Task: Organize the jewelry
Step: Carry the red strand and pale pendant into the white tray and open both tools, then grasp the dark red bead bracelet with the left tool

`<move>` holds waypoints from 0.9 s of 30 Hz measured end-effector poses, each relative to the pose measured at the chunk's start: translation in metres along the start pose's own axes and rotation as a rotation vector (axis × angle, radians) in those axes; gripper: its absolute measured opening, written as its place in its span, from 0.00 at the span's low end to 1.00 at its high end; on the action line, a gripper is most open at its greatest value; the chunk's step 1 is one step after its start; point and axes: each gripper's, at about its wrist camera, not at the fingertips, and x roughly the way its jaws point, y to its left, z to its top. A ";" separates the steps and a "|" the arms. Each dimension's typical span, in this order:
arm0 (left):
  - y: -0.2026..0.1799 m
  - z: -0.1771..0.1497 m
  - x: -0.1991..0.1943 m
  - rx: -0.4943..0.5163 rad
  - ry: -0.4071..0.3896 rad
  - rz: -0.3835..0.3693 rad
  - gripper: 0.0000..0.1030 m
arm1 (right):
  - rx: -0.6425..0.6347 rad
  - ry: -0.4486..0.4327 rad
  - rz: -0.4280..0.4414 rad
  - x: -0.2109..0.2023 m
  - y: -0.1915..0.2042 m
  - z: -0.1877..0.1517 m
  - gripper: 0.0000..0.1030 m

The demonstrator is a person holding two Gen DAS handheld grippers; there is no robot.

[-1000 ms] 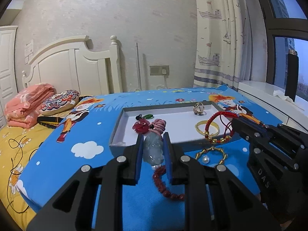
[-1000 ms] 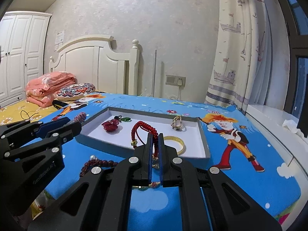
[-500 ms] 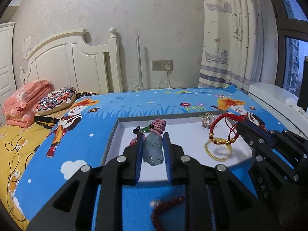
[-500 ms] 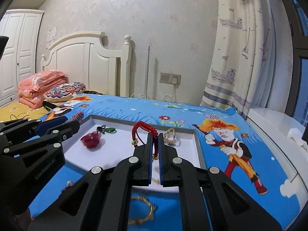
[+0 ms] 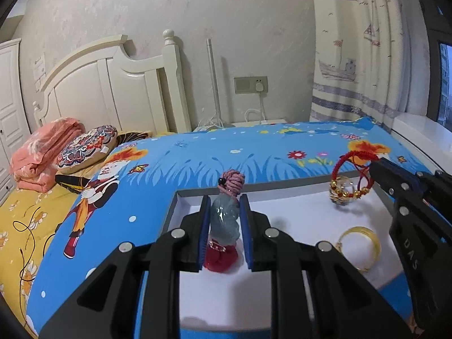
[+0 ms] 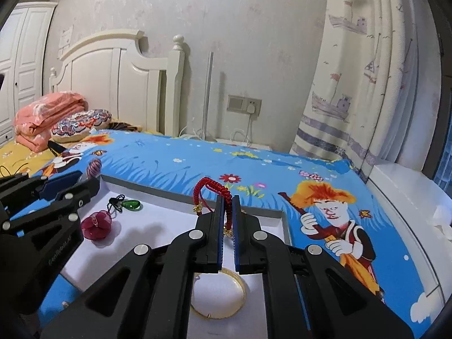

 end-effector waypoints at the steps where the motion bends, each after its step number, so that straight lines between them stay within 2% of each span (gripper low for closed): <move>1: 0.001 0.003 0.005 -0.004 0.009 -0.006 0.19 | -0.007 0.010 0.009 0.003 0.001 0.000 0.06; 3: 0.001 0.006 0.013 0.001 0.036 -0.041 0.20 | -0.039 0.051 0.047 0.012 0.004 0.001 0.07; 4: 0.000 0.008 0.016 0.010 0.048 -0.061 0.20 | -0.059 0.063 0.045 0.014 0.006 0.001 0.12; 5: 0.000 0.009 0.016 0.013 0.039 -0.058 0.25 | -0.078 0.071 0.038 0.015 0.007 0.000 0.28; 6: -0.001 0.010 0.016 0.018 0.024 -0.045 0.46 | -0.089 0.068 0.040 0.013 0.006 -0.001 0.37; 7: 0.000 0.010 0.015 0.021 0.010 -0.034 0.56 | -0.086 0.061 0.044 0.012 0.005 -0.002 0.44; 8: 0.001 0.010 0.013 0.022 -0.009 -0.024 0.62 | -0.080 0.052 0.037 0.009 0.002 -0.003 0.43; 17: 0.008 -0.003 -0.012 0.052 -0.060 0.018 0.64 | -0.020 0.056 0.003 -0.007 -0.029 -0.014 0.43; 21: 0.020 -0.012 -0.026 0.018 -0.055 0.021 0.70 | 0.005 0.052 0.012 -0.023 -0.034 -0.024 0.43; 27: 0.049 -0.026 -0.049 -0.049 -0.040 0.008 0.71 | 0.057 0.035 0.033 -0.052 -0.038 -0.042 0.44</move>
